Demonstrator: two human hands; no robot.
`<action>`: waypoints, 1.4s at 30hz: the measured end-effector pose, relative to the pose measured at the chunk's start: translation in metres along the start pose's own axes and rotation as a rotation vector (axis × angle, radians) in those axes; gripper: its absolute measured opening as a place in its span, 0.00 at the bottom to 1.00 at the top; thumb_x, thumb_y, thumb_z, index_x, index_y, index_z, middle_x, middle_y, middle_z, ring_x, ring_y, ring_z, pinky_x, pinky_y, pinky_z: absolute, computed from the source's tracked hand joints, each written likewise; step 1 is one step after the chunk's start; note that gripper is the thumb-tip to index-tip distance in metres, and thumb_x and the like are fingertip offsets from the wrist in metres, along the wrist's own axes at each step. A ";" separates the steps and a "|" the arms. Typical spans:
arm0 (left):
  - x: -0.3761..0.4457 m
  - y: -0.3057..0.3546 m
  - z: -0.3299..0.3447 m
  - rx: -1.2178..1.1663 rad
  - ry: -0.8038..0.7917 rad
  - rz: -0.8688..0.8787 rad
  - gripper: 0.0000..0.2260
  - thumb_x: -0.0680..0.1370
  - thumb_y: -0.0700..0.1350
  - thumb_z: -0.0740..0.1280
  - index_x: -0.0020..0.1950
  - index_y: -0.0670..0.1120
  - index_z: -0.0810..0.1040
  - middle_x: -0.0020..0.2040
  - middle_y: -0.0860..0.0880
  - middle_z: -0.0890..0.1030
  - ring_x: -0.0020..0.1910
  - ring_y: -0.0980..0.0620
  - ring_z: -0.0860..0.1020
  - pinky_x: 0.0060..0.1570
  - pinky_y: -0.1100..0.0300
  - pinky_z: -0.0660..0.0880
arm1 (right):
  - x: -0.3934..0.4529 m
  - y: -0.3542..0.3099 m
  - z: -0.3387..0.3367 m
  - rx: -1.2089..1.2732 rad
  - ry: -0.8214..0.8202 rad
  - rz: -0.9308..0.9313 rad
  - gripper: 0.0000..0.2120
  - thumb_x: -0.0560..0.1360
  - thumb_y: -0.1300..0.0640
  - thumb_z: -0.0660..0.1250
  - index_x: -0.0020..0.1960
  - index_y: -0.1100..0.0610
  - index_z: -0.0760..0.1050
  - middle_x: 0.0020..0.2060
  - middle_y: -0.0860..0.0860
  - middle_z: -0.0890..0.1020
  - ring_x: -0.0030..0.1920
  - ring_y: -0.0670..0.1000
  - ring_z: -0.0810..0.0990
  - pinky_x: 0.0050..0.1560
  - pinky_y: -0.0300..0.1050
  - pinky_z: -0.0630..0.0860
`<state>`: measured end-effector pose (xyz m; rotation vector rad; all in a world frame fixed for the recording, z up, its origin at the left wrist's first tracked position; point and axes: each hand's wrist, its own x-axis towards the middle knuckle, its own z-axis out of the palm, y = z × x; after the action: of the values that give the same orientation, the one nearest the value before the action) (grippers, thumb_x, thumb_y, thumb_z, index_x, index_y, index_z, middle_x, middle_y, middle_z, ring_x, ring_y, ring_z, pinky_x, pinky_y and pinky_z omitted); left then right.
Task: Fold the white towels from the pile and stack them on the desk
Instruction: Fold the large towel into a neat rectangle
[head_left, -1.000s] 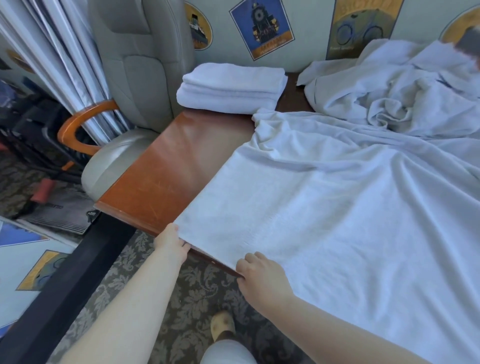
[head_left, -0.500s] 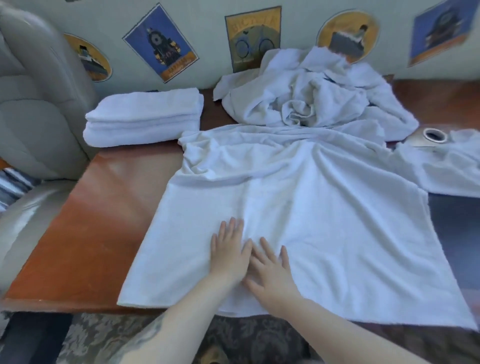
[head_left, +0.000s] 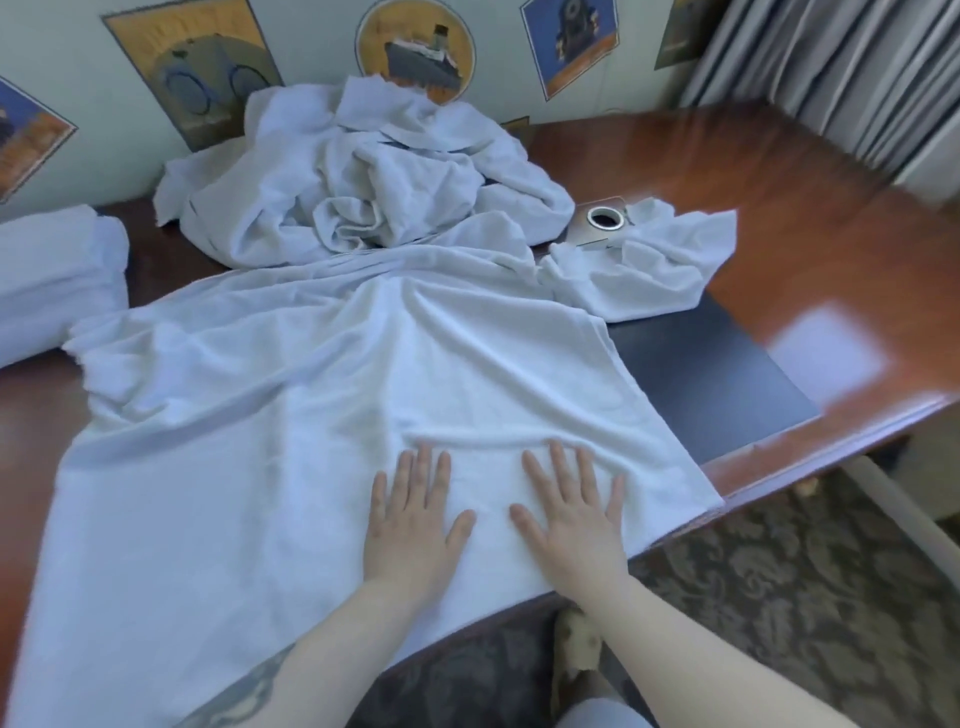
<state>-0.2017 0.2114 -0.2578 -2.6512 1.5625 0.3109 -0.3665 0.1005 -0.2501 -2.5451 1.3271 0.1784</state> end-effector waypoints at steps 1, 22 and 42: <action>0.002 0.006 0.000 0.019 0.003 -0.016 0.32 0.75 0.65 0.29 0.74 0.51 0.24 0.75 0.51 0.25 0.75 0.50 0.28 0.72 0.48 0.28 | 0.004 0.010 -0.003 -0.011 -0.013 -0.020 0.31 0.74 0.30 0.33 0.71 0.36 0.23 0.74 0.41 0.26 0.74 0.49 0.24 0.71 0.61 0.25; 0.053 0.088 -0.007 -0.203 0.067 -0.303 0.30 0.80 0.64 0.48 0.79 0.61 0.38 0.78 0.54 0.32 0.77 0.49 0.31 0.76 0.48 0.35 | 0.117 0.058 -0.032 -0.088 -0.066 -0.336 0.32 0.73 0.29 0.40 0.72 0.31 0.29 0.75 0.43 0.28 0.74 0.49 0.25 0.72 0.66 0.34; 0.020 0.026 -0.019 -0.376 0.089 -0.835 0.25 0.85 0.48 0.50 0.80 0.54 0.46 0.80 0.55 0.42 0.79 0.54 0.41 0.76 0.48 0.40 | 0.142 0.132 -0.090 0.586 0.006 0.543 0.20 0.82 0.48 0.56 0.58 0.65 0.71 0.45 0.61 0.76 0.41 0.61 0.75 0.38 0.49 0.67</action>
<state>-0.2117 0.1786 -0.2419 -3.3264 0.3060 0.4580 -0.3943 -0.1099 -0.2195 -1.6790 1.7348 -0.1062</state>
